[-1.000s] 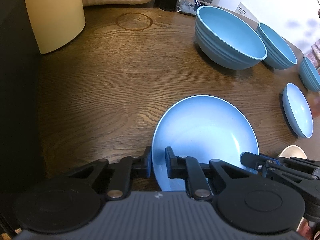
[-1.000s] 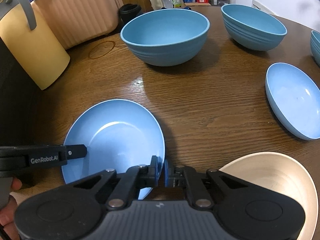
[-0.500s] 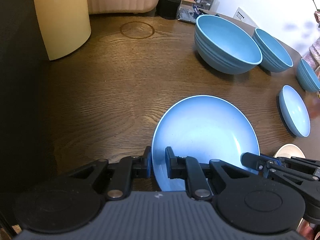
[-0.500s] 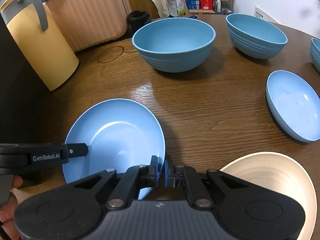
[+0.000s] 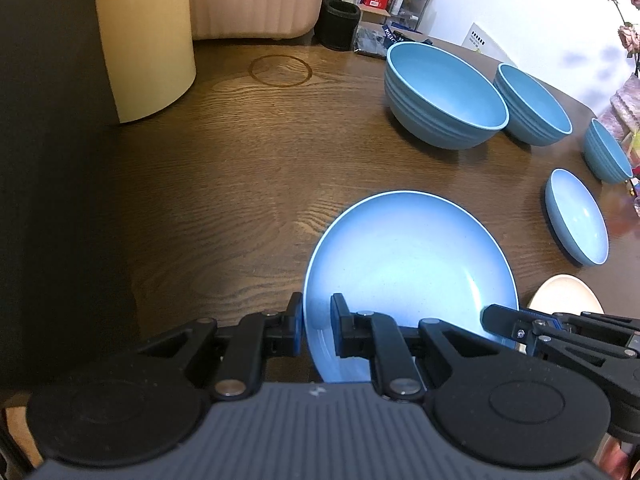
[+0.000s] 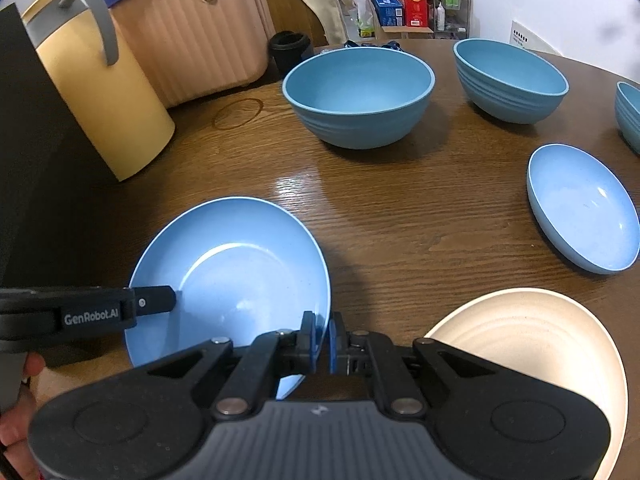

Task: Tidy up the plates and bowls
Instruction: 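Lift the shallow blue plate with both grippers toward the cream plate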

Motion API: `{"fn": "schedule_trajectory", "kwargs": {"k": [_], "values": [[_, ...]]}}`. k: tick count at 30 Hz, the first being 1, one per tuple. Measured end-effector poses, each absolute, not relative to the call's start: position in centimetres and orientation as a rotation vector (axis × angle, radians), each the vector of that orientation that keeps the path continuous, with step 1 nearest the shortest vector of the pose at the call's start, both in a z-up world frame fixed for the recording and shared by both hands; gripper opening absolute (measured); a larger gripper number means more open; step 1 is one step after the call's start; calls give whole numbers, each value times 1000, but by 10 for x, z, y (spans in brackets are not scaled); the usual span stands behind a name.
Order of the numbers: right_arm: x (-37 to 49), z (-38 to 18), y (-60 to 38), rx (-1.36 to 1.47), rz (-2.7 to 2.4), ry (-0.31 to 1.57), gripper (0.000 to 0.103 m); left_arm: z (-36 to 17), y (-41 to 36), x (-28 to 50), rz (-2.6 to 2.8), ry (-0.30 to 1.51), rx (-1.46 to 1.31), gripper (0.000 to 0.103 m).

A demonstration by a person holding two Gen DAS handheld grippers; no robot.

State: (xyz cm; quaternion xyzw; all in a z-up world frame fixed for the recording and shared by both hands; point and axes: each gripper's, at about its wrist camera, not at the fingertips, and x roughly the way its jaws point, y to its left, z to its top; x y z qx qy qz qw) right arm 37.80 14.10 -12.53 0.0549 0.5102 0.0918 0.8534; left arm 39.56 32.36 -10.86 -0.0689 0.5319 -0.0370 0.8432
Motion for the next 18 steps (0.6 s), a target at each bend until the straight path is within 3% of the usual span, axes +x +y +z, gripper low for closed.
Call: {"fn": "schedule_trajectory", "kwargs": {"k": [18], "values": [[327, -97, 149, 88, 200, 1040, 6, -79, 328, 341, -106, 1087, -119, 15]]}}
